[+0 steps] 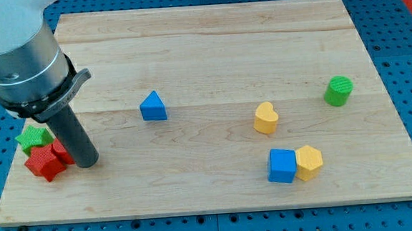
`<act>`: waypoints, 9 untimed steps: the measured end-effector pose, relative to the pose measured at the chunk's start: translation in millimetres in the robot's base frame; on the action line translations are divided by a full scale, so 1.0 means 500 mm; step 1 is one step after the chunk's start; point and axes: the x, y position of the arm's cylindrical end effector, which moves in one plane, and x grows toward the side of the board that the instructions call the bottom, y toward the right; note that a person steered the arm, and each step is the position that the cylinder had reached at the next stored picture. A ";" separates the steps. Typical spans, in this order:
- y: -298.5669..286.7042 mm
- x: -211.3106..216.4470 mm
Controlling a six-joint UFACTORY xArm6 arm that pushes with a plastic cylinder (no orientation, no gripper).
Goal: Move blue triangle into green star
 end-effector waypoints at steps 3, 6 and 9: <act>0.335 -0.135; 0.142 -0.135; 0.135 -0.183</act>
